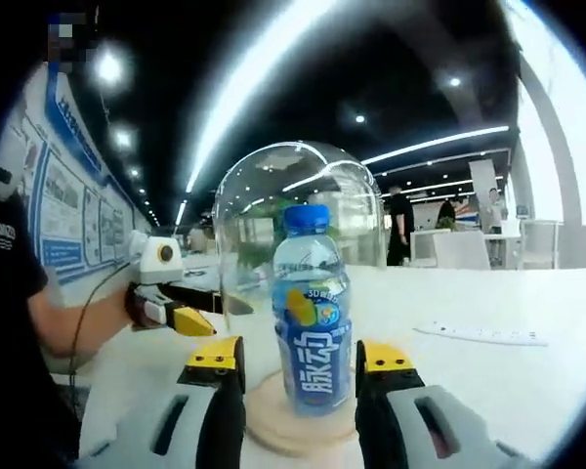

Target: Open the cover put in the Mizone put the cover back on

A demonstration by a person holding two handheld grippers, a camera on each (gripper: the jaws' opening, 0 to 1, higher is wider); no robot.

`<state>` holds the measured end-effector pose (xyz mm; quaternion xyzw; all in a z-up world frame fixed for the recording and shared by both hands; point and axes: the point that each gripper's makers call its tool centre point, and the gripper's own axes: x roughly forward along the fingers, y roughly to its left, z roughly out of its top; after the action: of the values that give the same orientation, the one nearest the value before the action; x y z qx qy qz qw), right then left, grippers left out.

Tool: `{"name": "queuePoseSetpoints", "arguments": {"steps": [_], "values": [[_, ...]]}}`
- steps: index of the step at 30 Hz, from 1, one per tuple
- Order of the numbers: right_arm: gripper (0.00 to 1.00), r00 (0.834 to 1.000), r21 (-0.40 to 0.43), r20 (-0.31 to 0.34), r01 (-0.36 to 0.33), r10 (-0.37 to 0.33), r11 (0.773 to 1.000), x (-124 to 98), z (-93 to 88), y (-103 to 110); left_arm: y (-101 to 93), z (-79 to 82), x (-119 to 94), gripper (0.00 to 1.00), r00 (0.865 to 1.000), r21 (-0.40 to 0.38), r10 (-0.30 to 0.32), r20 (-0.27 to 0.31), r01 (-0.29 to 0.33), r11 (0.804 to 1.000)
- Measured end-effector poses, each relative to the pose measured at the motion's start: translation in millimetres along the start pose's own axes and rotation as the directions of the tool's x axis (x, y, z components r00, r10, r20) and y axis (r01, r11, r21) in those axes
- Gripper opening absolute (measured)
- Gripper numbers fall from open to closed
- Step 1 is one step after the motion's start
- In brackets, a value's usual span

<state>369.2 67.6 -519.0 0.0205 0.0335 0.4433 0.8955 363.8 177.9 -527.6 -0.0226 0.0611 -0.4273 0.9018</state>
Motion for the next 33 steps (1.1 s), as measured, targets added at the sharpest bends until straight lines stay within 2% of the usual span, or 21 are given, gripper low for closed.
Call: {"name": "queuePoseSetpoints", "arguments": {"steps": [2,5,10,13,15,18,22,26,30,31,33], "values": [[0.33,1.0,0.002,0.01,0.017,-0.017,1.0,-4,0.5,-2,-3.4,-2.5,-4,0.31,1.0,0.012,0.005,-0.001,-0.005,1.0],[0.32,0.999,0.014,0.02,0.025,-0.025,1.0,-11,0.8,-2,-10.4,-4.6,-12,0.3,1.0,-0.021,-0.01,0.024,0.01,1.0],[0.3,0.998,0.029,0.04,0.052,-0.053,0.998,-19,2.5,-7,-7.7,-11.9,-19,0.28,0.999,-0.015,0.036,0.018,-0.036,0.999],[0.27,0.997,0.044,0.052,0.063,-0.065,0.997,-25,3.1,-9,-6.5,-10.2,-24,0.26,0.998,-0.019,0.056,0.035,-0.055,0.998],[0.27,0.996,0.047,0.059,0.064,-0.067,0.997,-29,2.5,-9,-5.8,-5.5,-29,0.25,0.995,-0.039,0.066,0.068,-0.064,0.997],[0.27,0.995,0.057,0.073,0.062,-0.066,0.996,-35,1.8,-8,-3.6,-1.4,-36,0.23,0.991,-0.027,0.095,0.098,-0.093,0.995],[0.27,0.995,0.055,0.064,0.075,-0.079,0.996,-43,-7.0,-8,-1.9,-2.5,-47,0.23,0.985,-0.023,0.125,0.122,-0.123,0.992],[0.27,0.994,0.066,0.06,0.085,-0.089,0.994,-49,-16.4,-6,-1.4,-10.6,-54,0.23,0.981,-0.029,0.143,0.127,-0.141,0.99],[0.27,0.993,0.073,0.06,0.096,-0.101,0.993,-56,-23.7,-4,-4.8,-17.6,-59,0.24,0.981,-0.028,0.144,0.129,-0.141,0.99],[0.27,0.993,0.069,0.061,0.092,-0.097,0.993,-58,-25.5,-2,-8.8,-18.0,-61,0.24,0.982,-0.05,0.128,0.137,-0.122,0.991],[0.27,0.994,0.044,0.059,0.092,-0.094,0.995,-63,-29.4,4,-11.7,-23.8,-64,0.24,0.983,-0.04,0.134,0.126,-0.129,0.991]]}}
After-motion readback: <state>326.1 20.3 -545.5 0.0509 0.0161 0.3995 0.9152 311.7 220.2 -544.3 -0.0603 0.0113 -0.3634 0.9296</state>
